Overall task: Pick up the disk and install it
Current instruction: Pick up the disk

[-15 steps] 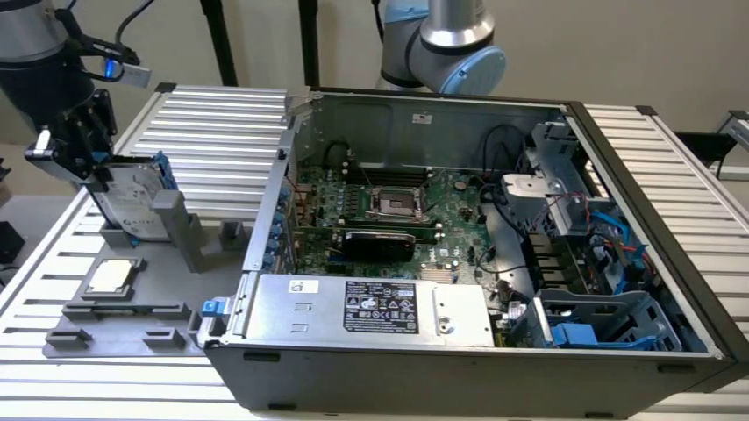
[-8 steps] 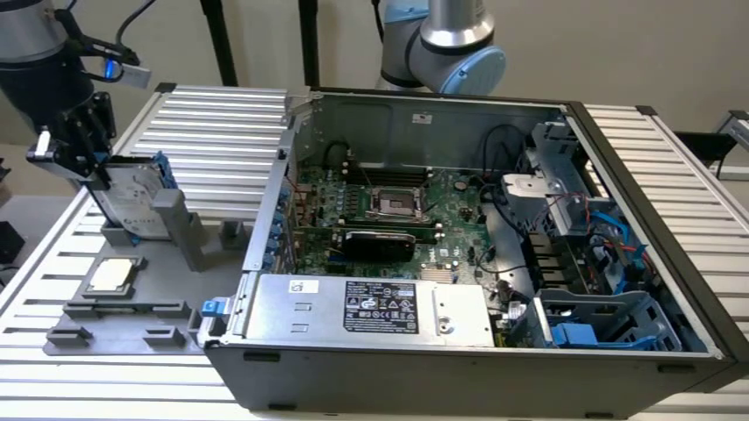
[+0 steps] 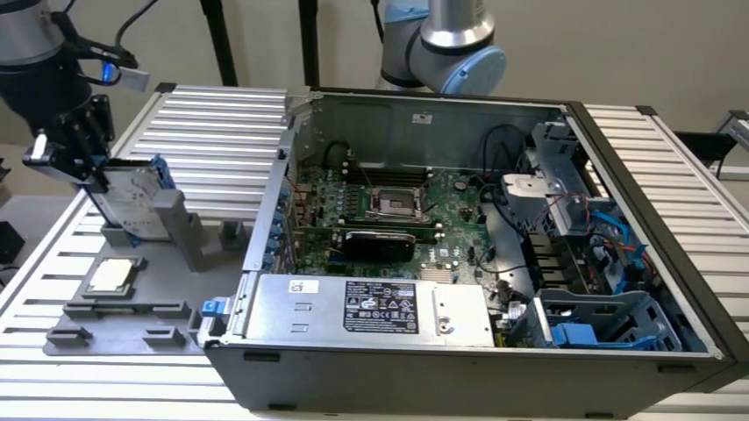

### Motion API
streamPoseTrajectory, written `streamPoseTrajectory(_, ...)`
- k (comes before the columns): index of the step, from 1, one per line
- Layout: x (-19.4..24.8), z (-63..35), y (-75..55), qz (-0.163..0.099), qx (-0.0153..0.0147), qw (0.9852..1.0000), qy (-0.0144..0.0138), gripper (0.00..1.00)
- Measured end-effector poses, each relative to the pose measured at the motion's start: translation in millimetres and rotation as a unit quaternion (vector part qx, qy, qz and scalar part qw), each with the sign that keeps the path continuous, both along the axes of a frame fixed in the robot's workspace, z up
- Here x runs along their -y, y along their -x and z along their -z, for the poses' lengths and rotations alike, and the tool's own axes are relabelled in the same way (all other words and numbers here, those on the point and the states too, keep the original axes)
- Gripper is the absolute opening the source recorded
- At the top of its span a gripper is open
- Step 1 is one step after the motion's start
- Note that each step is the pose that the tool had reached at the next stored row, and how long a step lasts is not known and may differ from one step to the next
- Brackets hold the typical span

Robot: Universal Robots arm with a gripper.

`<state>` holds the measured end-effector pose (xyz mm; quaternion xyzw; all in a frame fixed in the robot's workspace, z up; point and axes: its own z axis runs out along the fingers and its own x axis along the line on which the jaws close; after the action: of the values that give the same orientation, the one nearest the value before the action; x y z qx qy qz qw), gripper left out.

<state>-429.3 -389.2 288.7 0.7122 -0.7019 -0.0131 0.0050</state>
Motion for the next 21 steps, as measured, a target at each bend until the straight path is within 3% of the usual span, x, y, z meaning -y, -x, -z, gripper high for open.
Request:
streamPoseTrajectory(15, 0.9, -0.8, 0.0, 0.002, 0.0, 1.0, 0.0001, 0.33)
streamPoseTrajectory(21, 0.9, -15.7, -0.7, 0.002, 0.0, 1.0, 0.0001, 0.33)
